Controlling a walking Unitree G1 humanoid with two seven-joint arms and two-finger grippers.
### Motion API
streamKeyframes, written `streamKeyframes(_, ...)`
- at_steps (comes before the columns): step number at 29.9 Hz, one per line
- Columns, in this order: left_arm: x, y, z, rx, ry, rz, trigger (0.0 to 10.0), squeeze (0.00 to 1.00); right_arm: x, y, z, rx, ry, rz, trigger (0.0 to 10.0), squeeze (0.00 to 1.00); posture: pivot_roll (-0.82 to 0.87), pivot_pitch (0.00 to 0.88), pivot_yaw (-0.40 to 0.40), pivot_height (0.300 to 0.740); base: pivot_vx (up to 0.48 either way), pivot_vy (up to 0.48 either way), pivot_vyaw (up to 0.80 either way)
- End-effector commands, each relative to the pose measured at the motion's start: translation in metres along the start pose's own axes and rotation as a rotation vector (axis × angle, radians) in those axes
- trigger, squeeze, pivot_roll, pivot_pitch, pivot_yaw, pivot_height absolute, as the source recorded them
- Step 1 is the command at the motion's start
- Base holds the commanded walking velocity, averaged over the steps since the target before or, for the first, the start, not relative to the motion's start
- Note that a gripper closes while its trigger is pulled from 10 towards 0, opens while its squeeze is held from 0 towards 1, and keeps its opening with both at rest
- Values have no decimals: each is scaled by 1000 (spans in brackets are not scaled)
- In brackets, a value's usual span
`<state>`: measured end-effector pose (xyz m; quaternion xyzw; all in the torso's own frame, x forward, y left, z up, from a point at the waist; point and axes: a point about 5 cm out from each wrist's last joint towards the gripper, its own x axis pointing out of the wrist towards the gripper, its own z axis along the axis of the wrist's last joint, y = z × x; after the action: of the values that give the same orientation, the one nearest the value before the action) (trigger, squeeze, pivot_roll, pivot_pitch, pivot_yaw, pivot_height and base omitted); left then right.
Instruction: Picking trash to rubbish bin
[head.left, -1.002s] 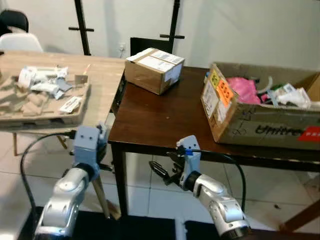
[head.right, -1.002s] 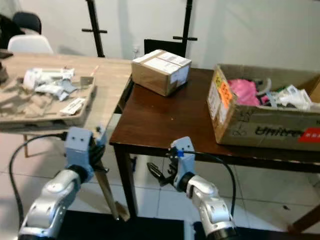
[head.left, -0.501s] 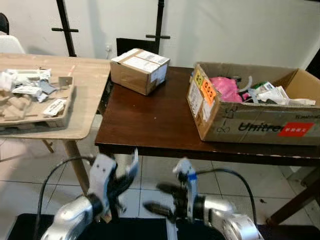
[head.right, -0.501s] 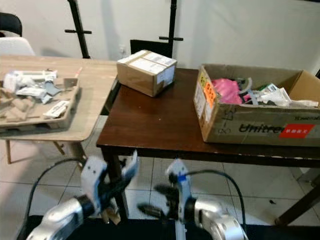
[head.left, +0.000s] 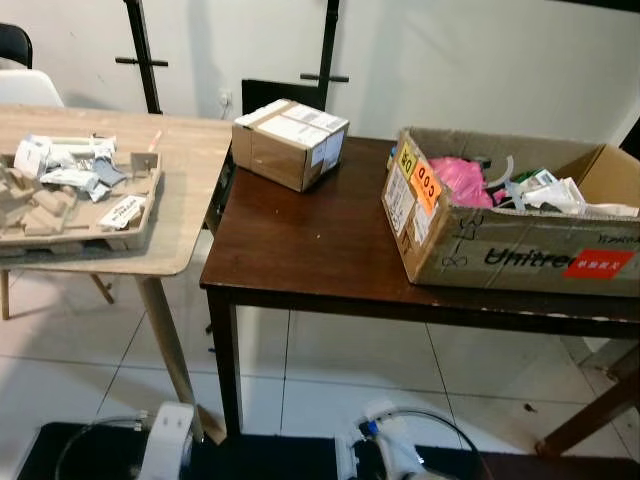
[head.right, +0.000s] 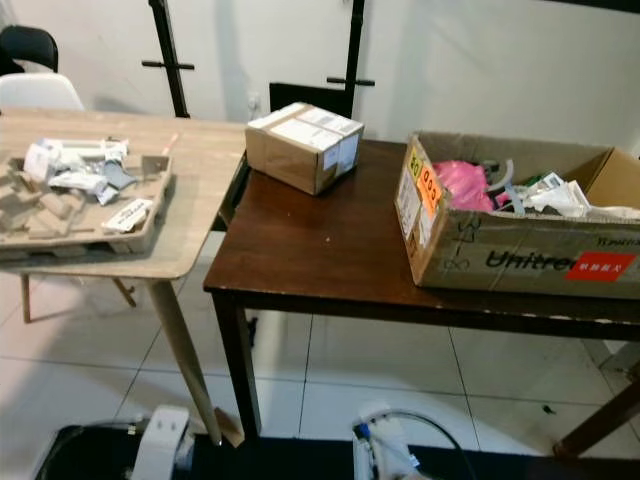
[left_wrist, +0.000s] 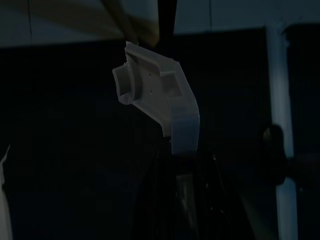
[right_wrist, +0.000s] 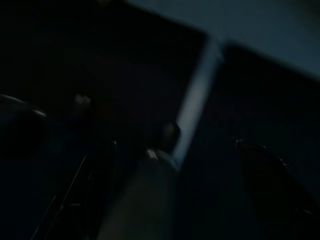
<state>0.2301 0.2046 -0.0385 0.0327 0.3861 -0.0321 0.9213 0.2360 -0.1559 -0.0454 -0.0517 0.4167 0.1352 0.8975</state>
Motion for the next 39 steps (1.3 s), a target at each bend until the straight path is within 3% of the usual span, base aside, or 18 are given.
streamKeyframes(1, 1, -9, -3, -19, -14, -19, 10000, 0, -1, -4, -9, 34, 6, -49, 10000, 0, 28, 92, -28, 740, 0, 0, 0)
streamKeyframes(8, 5, -15, -1, -65, -53, -22, 10000, 0, 0, -2, -22, 20, -5, -70, 10000, 0, 22, 76, -15, 740, 0, 0, 0)
streamKeyframes(16, 6, -18, -8, -44, -46, -14, 10000, 0, 0, -5, -22, 28, -27, -92, 10000, 0, 17, 72, -18, 740, 0, 0, 0)
streamKeyframes(39, 10, -22, 3, -46, -101, -11, 10000, 0, 4, -4, -11, -3, -78, -75, 10000, 0, 7, 56, -31, 740, 0, -347, 0)
